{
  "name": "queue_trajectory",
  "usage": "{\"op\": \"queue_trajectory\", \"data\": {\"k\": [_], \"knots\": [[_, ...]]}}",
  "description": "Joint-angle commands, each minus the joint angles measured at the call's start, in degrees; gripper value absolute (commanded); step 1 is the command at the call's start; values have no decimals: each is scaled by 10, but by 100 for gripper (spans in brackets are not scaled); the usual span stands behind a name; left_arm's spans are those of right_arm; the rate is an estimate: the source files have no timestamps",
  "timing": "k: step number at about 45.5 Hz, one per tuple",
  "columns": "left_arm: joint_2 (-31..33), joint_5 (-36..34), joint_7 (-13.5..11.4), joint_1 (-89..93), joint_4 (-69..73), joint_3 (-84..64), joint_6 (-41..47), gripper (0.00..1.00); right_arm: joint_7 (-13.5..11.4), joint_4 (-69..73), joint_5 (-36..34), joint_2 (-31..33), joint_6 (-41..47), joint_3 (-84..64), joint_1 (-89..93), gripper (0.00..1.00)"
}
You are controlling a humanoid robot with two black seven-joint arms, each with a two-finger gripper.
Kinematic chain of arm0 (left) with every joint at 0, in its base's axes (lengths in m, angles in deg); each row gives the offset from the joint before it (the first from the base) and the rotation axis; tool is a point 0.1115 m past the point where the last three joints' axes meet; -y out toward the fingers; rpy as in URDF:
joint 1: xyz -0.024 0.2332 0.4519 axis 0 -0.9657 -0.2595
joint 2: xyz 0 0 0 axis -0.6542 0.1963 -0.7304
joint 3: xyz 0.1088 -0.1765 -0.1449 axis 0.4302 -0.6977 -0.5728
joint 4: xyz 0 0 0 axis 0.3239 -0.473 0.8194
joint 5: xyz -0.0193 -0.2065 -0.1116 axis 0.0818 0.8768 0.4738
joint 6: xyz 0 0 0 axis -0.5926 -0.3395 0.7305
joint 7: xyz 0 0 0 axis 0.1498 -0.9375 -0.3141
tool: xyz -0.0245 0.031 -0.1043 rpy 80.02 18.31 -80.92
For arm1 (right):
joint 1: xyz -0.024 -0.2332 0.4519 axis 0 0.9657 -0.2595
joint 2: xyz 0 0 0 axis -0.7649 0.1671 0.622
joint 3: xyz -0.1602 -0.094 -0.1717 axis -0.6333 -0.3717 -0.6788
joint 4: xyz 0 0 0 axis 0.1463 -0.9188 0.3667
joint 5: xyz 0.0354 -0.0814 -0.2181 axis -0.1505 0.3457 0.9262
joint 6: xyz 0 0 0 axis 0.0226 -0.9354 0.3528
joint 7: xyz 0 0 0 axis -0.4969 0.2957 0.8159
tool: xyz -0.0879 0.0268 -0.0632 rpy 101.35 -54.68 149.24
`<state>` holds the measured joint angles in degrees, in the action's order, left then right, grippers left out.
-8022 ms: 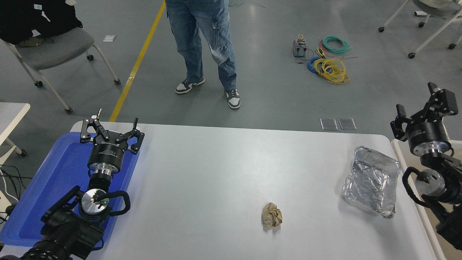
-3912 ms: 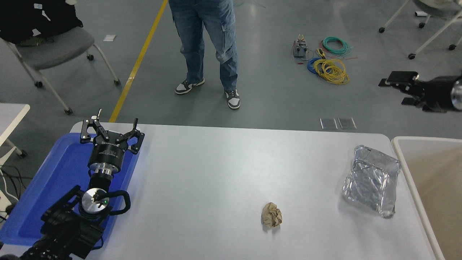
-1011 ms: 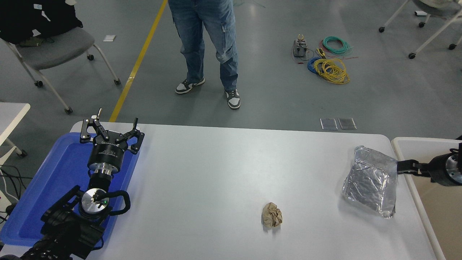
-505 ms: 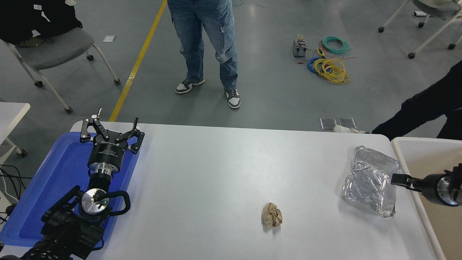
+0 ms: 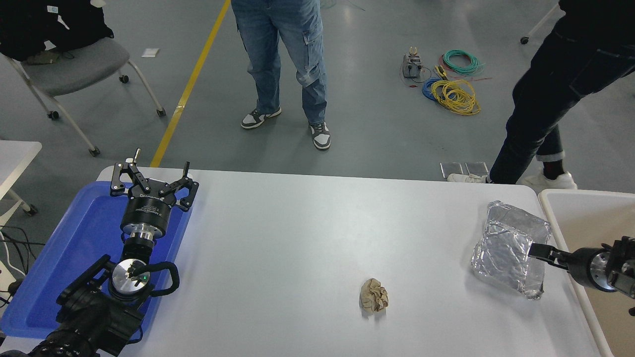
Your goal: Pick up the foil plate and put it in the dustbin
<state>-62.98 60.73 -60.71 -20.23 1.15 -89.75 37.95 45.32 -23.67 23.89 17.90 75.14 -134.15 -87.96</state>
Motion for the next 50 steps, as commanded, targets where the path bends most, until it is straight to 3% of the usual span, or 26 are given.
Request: {"op": "queue_trajectory", "data": {"k": [1, 3, 8, 14, 24, 39, 50], "knots": [[0, 0, 0, 0, 0, 0, 0, 100, 2, -1, 1, -10, -18, 9, 15, 86], [0, 0, 0, 0, 0, 0, 0, 100, 2, -2, 1, -11, -18, 9, 15, 82], [0, 0, 0, 0, 0, 0, 0, 100, 2, -2, 1, -17, -20, 9, 15, 55], [0, 0, 0, 0, 0, 0, 0, 100, 2, -1, 4, -20, -20, 9, 15, 30], [0, 0, 0, 0, 0, 0, 0, 100, 3, -2, 8, -20, -20, 7, 14, 0], [0, 0, 0, 0, 0, 0, 0, 100, 5, 10, 9, -10, 8, -1, -35, 0], [0, 0, 1, 0, 0, 0, 0, 100, 5, 76, 18, 65, 95, -6, -134, 0]]}}
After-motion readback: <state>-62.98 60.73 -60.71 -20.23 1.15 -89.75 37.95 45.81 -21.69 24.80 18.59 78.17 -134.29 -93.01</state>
